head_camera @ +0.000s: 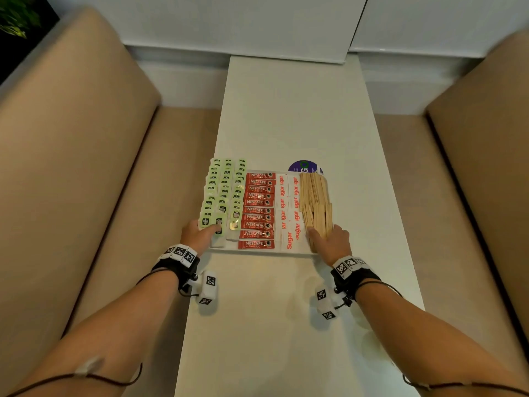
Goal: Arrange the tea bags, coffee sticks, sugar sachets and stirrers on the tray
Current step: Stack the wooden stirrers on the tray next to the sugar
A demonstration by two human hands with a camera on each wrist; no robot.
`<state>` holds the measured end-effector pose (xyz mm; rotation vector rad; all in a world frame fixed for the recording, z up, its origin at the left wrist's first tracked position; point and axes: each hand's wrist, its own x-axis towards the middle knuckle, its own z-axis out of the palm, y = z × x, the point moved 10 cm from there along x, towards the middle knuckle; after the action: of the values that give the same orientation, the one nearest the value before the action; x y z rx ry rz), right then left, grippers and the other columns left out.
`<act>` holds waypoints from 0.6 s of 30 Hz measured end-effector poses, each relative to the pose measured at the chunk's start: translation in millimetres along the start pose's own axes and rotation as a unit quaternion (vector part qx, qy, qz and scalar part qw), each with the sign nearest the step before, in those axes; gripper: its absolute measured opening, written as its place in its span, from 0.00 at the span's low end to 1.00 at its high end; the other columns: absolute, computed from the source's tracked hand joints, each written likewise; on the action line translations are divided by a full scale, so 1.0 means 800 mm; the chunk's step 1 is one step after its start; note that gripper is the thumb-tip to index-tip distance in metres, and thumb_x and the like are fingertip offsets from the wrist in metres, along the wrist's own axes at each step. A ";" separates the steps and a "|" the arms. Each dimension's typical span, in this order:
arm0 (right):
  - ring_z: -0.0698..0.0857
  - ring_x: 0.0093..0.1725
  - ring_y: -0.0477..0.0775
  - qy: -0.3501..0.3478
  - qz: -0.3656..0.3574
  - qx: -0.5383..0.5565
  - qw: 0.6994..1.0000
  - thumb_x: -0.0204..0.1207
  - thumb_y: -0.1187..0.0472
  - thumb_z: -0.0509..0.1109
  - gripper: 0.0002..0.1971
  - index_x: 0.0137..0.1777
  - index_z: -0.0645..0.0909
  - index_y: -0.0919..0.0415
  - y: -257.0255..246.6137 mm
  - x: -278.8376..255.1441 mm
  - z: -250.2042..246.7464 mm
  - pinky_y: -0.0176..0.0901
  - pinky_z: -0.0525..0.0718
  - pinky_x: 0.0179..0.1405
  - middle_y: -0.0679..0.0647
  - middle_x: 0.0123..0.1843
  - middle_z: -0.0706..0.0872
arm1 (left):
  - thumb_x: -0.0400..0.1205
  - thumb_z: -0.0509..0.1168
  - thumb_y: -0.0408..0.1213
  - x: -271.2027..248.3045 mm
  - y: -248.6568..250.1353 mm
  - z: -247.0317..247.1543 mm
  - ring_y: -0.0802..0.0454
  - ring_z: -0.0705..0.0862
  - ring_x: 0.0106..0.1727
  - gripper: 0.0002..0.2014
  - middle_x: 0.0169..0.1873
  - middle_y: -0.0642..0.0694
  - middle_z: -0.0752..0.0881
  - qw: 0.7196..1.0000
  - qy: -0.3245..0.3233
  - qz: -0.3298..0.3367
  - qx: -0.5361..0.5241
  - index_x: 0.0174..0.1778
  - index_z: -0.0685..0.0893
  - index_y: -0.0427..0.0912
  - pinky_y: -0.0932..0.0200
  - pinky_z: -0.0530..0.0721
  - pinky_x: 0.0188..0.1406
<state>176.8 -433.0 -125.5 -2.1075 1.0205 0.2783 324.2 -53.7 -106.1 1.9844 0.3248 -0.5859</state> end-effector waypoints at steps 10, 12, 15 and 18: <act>0.81 0.60 0.63 -0.031 0.001 -0.122 0.992 0.67 0.28 0.74 0.42 0.70 0.75 0.59 0.018 -0.011 0.002 0.56 0.84 0.63 0.60 0.63 0.75 | 0.66 0.86 0.44 -0.001 -0.030 -0.002 0.53 0.85 0.60 0.38 0.61 0.54 0.86 0.992 -0.071 0.058 0.084 0.72 0.78 0.49 0.51 0.82 0.62; 0.80 0.63 0.62 -0.031 0.002 -0.120 0.992 0.63 0.32 0.81 0.44 0.71 0.72 0.58 0.023 -0.019 0.008 0.56 0.83 0.64 0.59 0.65 0.74 | 0.63 0.87 0.45 -0.005 -0.034 -0.003 0.54 0.85 0.61 0.41 0.63 0.56 0.85 0.989 -0.073 0.072 0.105 0.72 0.77 0.52 0.49 0.82 0.65; 0.80 0.63 0.62 -0.020 -0.002 -0.143 0.990 0.61 0.37 0.85 0.45 0.71 0.68 0.57 0.025 -0.022 0.012 0.57 0.84 0.64 0.58 0.65 0.72 | 0.69 0.84 0.35 -0.008 -0.029 0.001 0.58 0.86 0.58 0.33 0.58 0.58 0.88 0.985 -0.078 0.101 0.118 0.67 0.79 0.54 0.47 0.83 0.65; 0.81 0.60 0.63 -0.011 -0.010 -0.137 0.991 0.62 0.38 0.84 0.44 0.71 0.67 0.56 0.023 -0.016 0.011 0.61 0.85 0.62 0.58 0.64 0.72 | 0.71 0.83 0.33 -0.006 -0.022 0.003 0.54 0.86 0.59 0.33 0.60 0.55 0.88 0.982 -0.077 0.116 0.129 0.70 0.79 0.51 0.50 0.82 0.64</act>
<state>155.9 -426.4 -134.8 -2.3523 0.9921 0.4525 311.8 -47.4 -117.6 2.1699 -0.0837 -0.6513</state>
